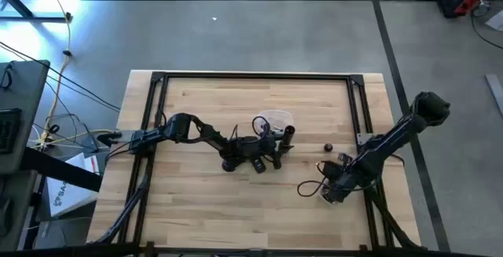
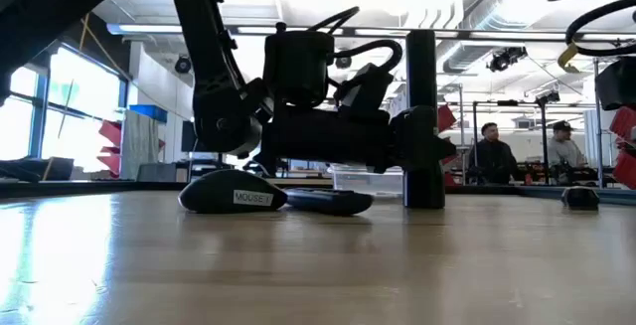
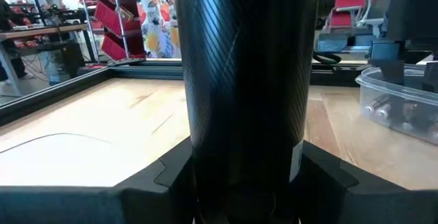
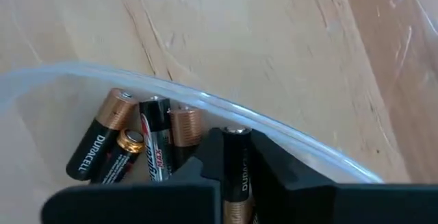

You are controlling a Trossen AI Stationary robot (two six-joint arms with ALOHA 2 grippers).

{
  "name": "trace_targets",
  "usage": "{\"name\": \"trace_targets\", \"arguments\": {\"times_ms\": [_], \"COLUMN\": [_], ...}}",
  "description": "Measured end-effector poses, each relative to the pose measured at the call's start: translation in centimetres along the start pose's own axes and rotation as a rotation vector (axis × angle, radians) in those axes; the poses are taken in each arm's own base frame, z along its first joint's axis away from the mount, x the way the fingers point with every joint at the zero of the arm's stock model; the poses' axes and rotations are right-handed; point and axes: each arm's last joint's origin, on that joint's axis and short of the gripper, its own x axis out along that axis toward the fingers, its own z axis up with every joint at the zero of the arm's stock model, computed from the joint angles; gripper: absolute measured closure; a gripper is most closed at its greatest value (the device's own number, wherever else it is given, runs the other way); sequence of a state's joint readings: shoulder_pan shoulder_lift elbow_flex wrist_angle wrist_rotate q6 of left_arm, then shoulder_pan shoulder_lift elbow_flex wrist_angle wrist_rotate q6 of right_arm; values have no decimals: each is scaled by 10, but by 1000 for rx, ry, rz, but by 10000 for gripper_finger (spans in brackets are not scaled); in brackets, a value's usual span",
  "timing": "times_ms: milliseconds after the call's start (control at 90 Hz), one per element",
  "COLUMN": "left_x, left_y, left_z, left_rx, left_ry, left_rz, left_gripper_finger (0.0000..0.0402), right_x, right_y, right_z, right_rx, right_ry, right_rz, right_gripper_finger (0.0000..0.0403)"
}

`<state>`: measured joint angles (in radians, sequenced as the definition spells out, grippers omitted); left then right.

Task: Insert battery
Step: Insert the black battery into the flashlight

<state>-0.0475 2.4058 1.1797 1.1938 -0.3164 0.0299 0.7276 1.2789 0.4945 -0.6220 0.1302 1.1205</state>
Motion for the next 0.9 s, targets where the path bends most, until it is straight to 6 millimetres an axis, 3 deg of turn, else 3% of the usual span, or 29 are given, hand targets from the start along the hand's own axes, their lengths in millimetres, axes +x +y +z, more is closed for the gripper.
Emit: {"name": "trace_targets", "arguments": {"times_ms": [133,456,633,900], "left_x": [0,0,0,-1], "left_y": [0,0,-1,-3], "left_z": [0,0,0,2], "left_rx": [0,-1,-1,32], "left_ry": [0,-1,-5,-25], "left_rz": [0,-18,-28,-80], "left_gripper_finger": [236,236,236,236], "right_x": [-12,-79,-120,-149], "right_y": [9,40,34,5], "right_z": [5,36,57,81], "right_rx": [-55,-320,-401,-512], "right_ry": [18,-161,-514,-1072], "right_rz": [-2,-20,-89,1], "right_gripper_finger": [398,402,402,403]}}
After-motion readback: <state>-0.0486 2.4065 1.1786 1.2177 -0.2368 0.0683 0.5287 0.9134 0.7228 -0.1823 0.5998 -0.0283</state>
